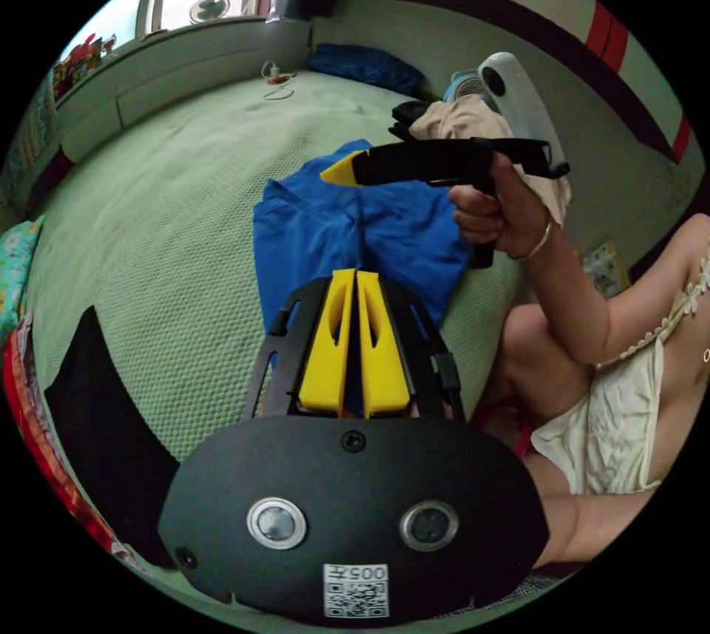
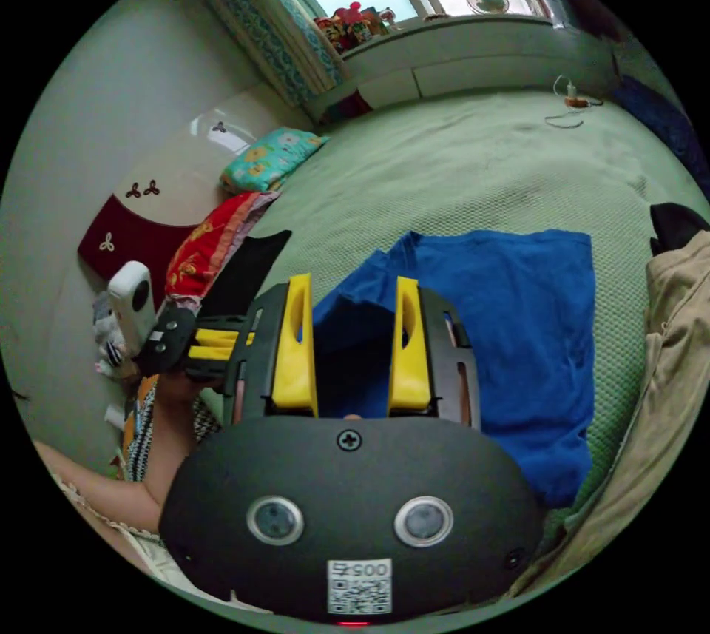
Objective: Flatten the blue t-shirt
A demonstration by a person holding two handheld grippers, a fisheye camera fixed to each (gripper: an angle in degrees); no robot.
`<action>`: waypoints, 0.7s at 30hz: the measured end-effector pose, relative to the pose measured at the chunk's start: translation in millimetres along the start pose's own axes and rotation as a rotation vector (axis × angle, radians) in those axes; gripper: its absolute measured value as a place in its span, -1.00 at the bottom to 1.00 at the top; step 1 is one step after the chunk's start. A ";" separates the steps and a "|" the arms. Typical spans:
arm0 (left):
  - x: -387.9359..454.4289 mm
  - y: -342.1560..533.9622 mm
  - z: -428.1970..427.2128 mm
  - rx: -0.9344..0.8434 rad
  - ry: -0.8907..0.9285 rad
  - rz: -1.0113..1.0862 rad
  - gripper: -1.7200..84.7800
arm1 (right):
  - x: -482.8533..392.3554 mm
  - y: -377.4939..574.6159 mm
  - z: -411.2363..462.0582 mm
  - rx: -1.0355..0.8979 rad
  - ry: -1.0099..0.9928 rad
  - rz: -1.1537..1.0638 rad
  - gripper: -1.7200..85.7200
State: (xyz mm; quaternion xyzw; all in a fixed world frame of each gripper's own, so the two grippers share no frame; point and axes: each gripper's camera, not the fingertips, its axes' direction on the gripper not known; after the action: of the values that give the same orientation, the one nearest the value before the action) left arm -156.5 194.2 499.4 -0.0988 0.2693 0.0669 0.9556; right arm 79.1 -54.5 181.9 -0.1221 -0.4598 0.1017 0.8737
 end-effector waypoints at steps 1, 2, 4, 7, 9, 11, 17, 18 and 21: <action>0.4 0.1 0.4 -0.002 0.003 0.003 -0.96 | 4.3 -0.7 2.0 -0.016 -0.019 0.011 -0.62; 1.1 0.4 1.5 -0.007 -0.005 0.005 -0.96 | 12.9 -2.3 7.8 -0.059 -0.044 0.037 -0.62; 2.0 0.5 4.7 -0.024 -0.013 0.008 -0.95 | 24.9 -3.8 16.3 -0.107 -0.043 0.077 -0.63; 1.7 -0.7 8.4 -0.035 -0.030 -0.009 -0.94 | 36.6 -5.6 20.8 -0.122 0.042 0.115 -0.67; 1.5 -1.3 4.5 -0.004 -0.021 -0.033 -0.92 | 39.7 -7.6 22.5 -0.125 0.122 0.105 -0.70; 1.0 -0.5 -8.5 0.091 0.027 -0.056 -0.85 | 42.2 -9.5 28.7 -0.161 0.156 0.102 -0.71; -8.9 -0.7 -2.9 0.121 -0.059 -0.134 -0.72 | 46.3 -14.1 57.4 -0.268 0.195 0.098 -0.70; -9.4 -2.2 -0.2 0.115 -0.064 -0.137 -0.71 | 44.1 -15.5 61.0 -0.276 0.220 0.086 -0.70; -8.1 -12.4 16.2 0.075 -0.048 -0.128 -0.71 | 39.8 -18.1 69.8 -0.288 0.265 0.057 -0.71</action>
State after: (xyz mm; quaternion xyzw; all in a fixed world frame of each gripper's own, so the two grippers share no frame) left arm -152.9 185.1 519.1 -0.0783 0.2419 -0.0022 0.9671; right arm 44.6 -51.8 256.6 -0.2712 -0.3469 0.0424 0.8968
